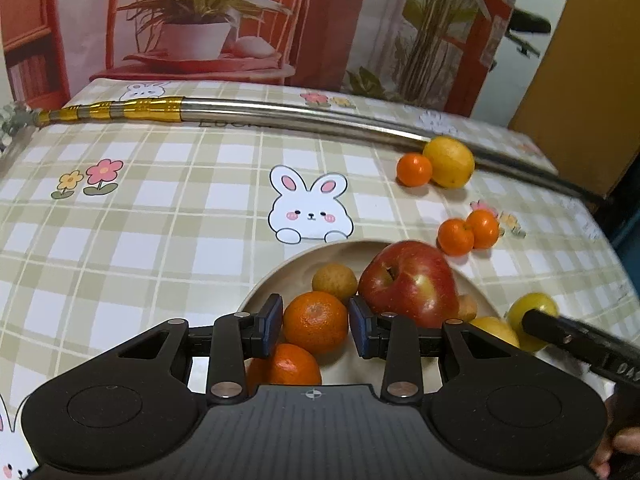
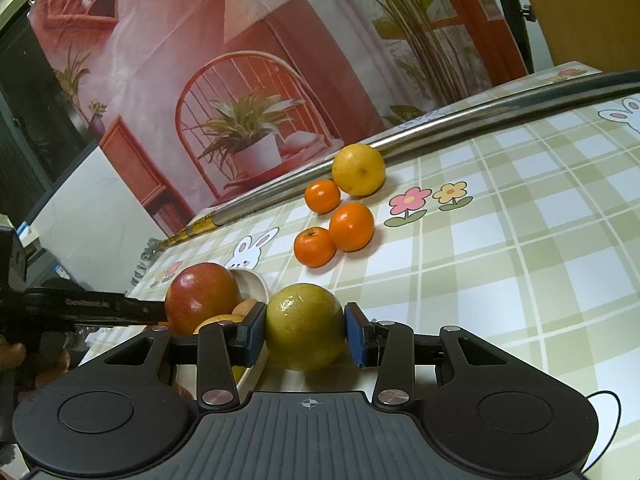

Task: Organize fruits
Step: 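Lower the tangerine into the plate and open the left tool while the right tool holds its fruit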

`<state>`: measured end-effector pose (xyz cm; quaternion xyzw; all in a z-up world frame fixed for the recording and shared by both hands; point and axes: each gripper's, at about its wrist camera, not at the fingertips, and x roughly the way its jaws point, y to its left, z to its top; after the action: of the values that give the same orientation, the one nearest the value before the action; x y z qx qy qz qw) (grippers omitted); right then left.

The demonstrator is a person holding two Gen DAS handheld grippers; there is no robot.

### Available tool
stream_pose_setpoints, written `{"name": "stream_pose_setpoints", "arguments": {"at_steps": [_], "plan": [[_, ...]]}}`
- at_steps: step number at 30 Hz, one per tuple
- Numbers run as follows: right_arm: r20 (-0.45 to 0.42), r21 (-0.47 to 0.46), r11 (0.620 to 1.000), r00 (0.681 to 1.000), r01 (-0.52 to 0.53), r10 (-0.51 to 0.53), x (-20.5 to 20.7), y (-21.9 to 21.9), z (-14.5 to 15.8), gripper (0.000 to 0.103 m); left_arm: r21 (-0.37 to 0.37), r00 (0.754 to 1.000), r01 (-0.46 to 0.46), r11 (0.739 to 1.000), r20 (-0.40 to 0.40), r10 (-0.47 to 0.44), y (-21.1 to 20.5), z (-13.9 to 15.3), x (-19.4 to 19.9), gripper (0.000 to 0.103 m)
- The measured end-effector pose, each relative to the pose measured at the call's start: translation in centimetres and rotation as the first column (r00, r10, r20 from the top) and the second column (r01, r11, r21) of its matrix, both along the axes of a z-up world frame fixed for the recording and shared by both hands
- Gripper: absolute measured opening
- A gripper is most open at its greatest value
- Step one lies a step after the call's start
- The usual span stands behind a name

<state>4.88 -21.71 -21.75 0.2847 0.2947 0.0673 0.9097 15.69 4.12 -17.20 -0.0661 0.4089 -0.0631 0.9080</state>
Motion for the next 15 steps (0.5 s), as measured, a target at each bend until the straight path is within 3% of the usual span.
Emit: {"name": "stream_pose_setpoints", "arguments": {"at_steps": [4, 15], "plan": [[0.000, 0.005, 1.000, 1.000, 0.001, -0.001, 0.0, -0.1, -0.1, 0.038, -0.052, 0.999, -0.024, 0.998, 0.029, 0.026, 1.0, 1.0, -1.0, 0.039], [-0.040, -0.016, 0.999, 0.998, 0.038, -0.039, 0.0, -0.2, 0.2, 0.038, -0.067, 0.988, -0.099, 0.993, 0.109, 0.106, 3.0, 3.5, -4.4, 0.039]]}}
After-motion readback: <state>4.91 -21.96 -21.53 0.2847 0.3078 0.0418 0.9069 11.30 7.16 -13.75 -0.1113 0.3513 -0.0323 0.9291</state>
